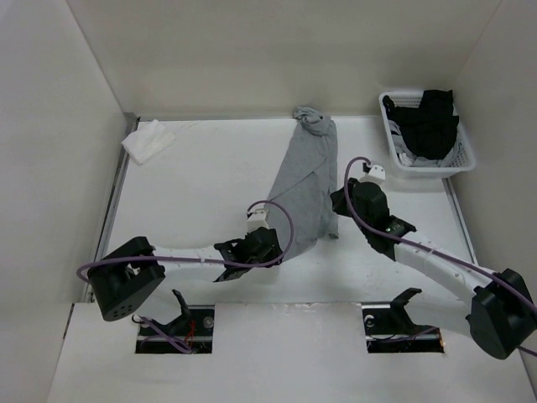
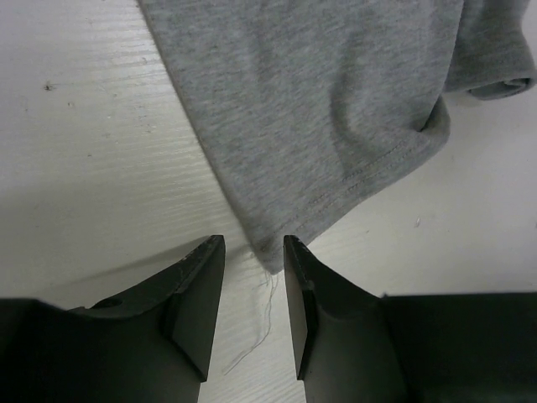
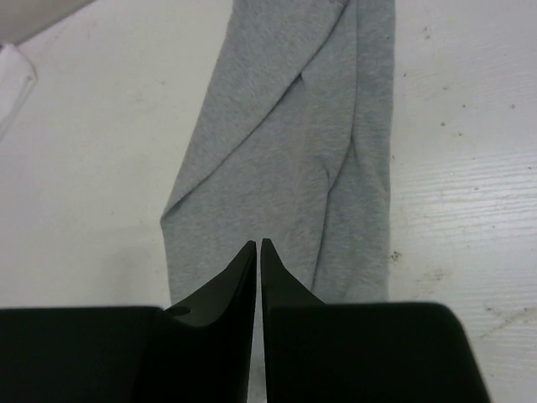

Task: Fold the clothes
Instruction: Flatten the tank top out

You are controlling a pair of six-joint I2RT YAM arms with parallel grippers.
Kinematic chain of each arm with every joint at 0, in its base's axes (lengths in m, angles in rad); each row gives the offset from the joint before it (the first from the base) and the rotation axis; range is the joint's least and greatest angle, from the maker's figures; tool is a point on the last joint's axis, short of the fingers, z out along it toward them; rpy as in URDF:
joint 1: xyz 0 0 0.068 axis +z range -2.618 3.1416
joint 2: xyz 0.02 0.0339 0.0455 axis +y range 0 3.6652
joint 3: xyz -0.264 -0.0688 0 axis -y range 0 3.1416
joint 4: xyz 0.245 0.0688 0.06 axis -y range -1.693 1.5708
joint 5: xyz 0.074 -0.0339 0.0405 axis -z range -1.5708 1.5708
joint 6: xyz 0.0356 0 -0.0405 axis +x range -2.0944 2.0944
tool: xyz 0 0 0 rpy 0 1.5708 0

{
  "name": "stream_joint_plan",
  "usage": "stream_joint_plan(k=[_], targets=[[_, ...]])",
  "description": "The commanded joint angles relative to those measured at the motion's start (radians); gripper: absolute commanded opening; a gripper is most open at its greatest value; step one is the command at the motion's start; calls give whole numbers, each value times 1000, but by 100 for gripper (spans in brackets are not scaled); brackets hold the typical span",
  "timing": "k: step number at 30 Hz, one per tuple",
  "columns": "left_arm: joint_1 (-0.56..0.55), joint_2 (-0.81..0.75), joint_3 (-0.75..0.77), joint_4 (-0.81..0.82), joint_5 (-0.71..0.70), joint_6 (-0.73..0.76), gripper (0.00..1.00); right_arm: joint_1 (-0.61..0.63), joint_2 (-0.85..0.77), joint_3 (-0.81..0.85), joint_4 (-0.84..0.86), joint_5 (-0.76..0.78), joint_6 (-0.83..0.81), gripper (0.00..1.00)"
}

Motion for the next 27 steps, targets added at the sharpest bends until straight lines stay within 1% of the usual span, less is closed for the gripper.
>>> stream_joint_plan(k=[1,3,5,9,11,14,16,17,19,21,22,23,24,25,26,27], targets=[[-22,53,43,-72,-35,-73,34,17,-62,-27,100,32,38,10],[-29,84,52,-69,-33,-85,34,22,-77,-50,105,35,43,12],[-39,110,61,-68,-30,-90,32,22,-85,-70,108,46,48,15],[-50,118,57,-80,-35,-105,15,9,-100,-130,102,79,71,24],[-36,87,48,-95,-41,-107,9,-6,-103,-153,97,84,81,28],[-18,26,42,-128,-77,-93,2,-23,-96,-185,87,87,103,33],[-1,-32,43,-151,-101,-72,0,-40,-86,-205,70,87,124,36],[19,-109,39,-164,-123,-49,0,-58,-65,-213,42,82,143,39],[68,-242,19,-184,-156,-24,0,-67,-16,-206,10,58,144,40],[149,-406,-1,-210,-176,-7,0,-66,45,-186,8,32,140,41],[178,-459,-7,-218,-179,-2,0,-66,71,-172,13,20,140,43],[230,-538,-20,-230,-182,2,0,-61,105,-153,28,7,138,45],[252,-563,-24,-236,-182,5,0,-61,136,-138,53,1,138,47],[304,-609,-34,-244,-171,20,1,-64,170,-120,80,-9,138,48],[315,-614,-35,-246,-168,25,1,-63,211,-97,112,-28,140,50],[356,-622,-40,-250,-132,43,1,-75,271,-66,161,-43,138,50]])
